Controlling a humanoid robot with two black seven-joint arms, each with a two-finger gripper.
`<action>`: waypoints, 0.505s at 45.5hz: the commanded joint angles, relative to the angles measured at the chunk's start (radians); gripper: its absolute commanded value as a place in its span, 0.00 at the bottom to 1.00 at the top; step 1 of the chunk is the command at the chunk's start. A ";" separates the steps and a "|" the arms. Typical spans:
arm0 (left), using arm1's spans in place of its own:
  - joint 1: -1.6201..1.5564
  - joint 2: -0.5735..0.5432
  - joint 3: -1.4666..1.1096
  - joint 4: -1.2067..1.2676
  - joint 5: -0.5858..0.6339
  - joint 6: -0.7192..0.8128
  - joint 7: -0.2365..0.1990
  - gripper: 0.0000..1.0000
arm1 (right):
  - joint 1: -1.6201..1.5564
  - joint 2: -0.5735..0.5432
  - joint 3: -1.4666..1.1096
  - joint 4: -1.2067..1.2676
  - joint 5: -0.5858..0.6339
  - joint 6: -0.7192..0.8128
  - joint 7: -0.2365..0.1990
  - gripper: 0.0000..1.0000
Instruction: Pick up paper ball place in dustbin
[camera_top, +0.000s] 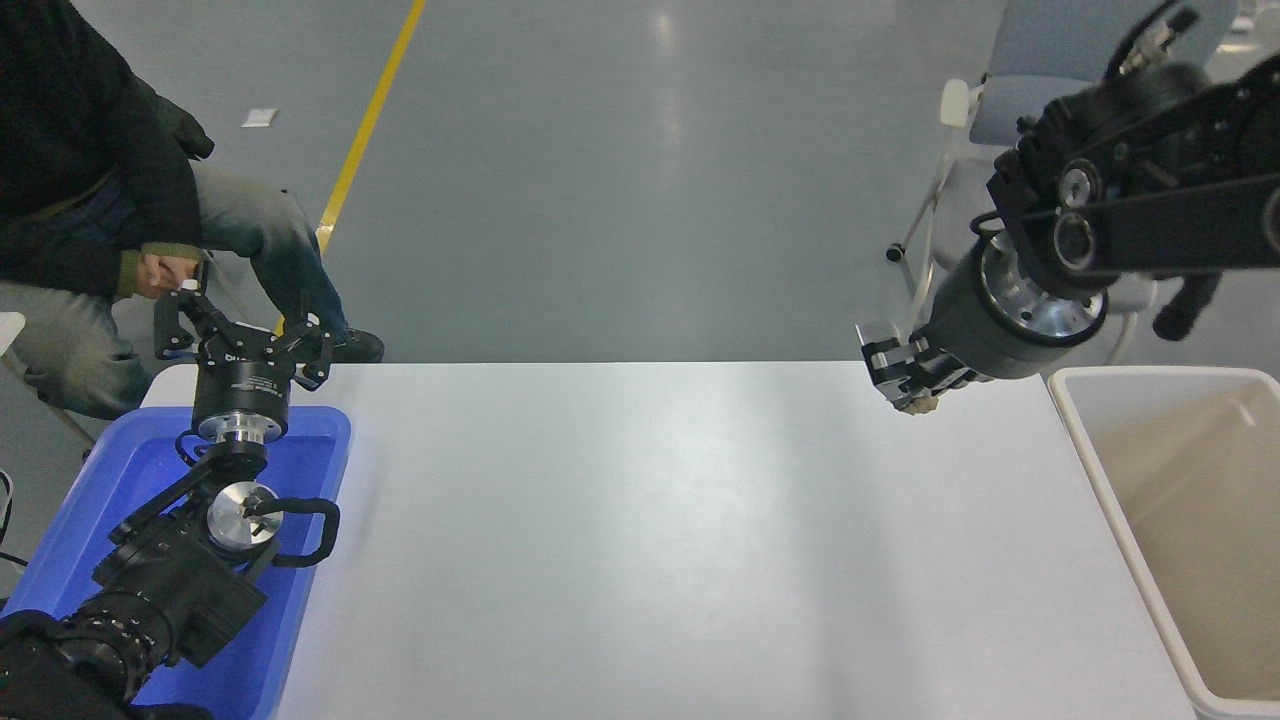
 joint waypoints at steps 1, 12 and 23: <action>0.000 0.000 0.000 0.000 0.000 0.000 0.000 0.99 | 0.086 -0.074 -0.065 -0.010 0.001 0.053 0.000 0.00; 0.000 0.000 0.000 0.000 0.000 0.000 0.000 0.99 | 0.053 -0.344 -0.162 -0.162 0.001 -0.095 -0.002 0.00; 0.000 0.000 0.000 0.000 0.000 0.000 0.000 0.99 | -0.243 -0.653 0.039 -0.407 0.011 -0.413 -0.008 0.00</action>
